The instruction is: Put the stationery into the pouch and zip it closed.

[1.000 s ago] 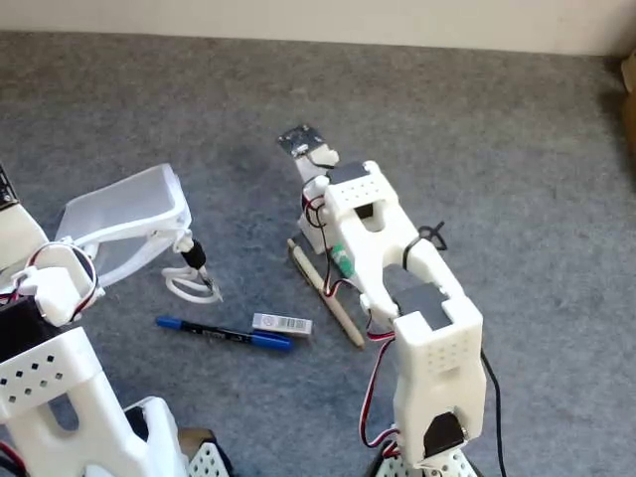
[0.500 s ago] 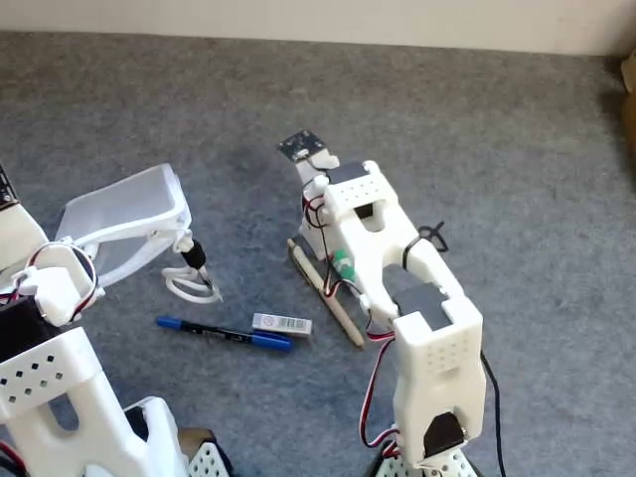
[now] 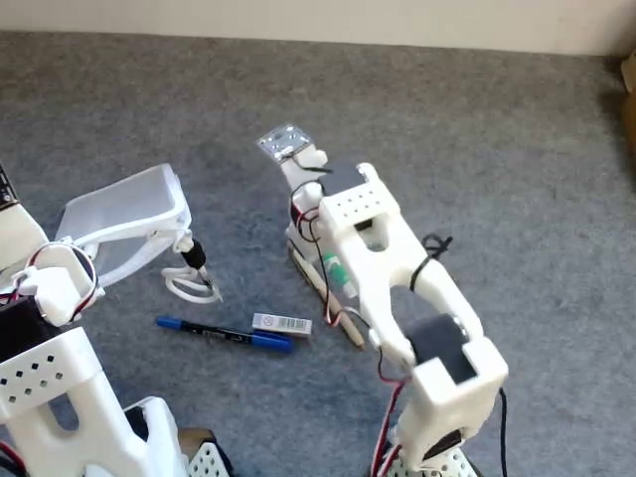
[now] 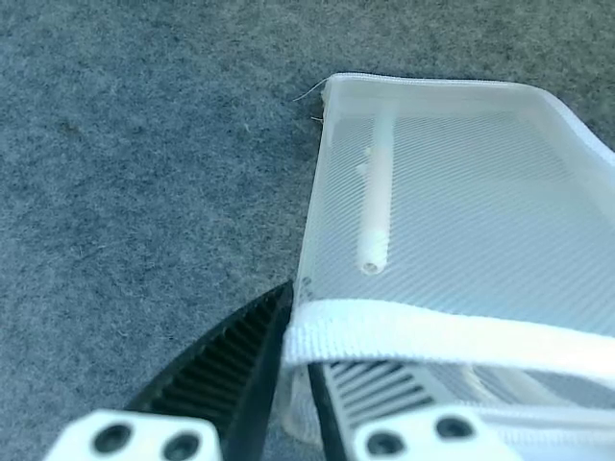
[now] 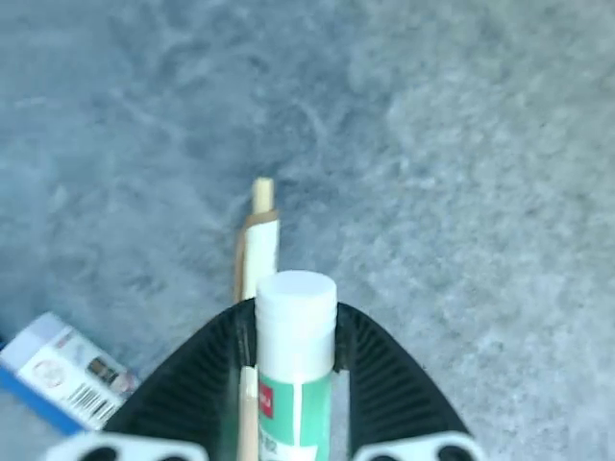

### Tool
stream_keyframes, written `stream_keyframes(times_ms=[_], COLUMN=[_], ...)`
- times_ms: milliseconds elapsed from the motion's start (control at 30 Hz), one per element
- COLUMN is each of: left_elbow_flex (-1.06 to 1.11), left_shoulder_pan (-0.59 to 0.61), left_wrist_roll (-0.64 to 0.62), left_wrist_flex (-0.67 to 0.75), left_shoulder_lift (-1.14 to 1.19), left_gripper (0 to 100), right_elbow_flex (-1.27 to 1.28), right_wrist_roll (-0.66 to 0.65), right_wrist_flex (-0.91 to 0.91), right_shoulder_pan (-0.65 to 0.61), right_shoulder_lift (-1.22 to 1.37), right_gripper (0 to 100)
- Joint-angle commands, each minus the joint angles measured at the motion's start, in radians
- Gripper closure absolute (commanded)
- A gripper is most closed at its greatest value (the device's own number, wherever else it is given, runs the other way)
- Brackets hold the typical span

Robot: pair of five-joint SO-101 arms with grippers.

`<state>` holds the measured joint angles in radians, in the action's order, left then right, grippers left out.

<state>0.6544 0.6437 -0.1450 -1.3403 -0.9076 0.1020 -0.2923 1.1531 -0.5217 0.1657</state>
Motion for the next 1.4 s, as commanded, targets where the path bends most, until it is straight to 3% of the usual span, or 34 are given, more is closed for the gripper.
stream_keyframes(times_ms=[0, 367, 700, 1100, 1367], left_elbow_flex=[-0.031, -0.03, -0.03, -0.03, -0.021], left_shoulder_pan=[0.01, 0.01, 0.01, 0.01, 0.008], left_wrist_roll=[-0.008, -0.008, -0.008, -0.008, -0.008], left_wrist_flex=[0.02, 0.02, 0.017, 0.017, 0.02], left_shoulder_lift=[-0.004, -0.004, -0.004, -0.004, -0.004], left_gripper=[99, 99, 99, 99, 99], right_elbow_flex=[0.039, 0.334, 0.558, 0.607, 0.61], right_wrist_roll=[-0.009, -0.005, -0.005, 0.002, 0.321], right_wrist_flex=[-0.002, -0.229, -0.464, -0.527, -0.524], right_shoulder_pan=[-0.042, -0.142, -0.147, -0.154, -0.191], right_shoulder_lift=[-0.156, -0.424, -0.627, -0.69, -0.774], right_gripper=[99.5, 99.5, 99.4, 99.4, 99.4])
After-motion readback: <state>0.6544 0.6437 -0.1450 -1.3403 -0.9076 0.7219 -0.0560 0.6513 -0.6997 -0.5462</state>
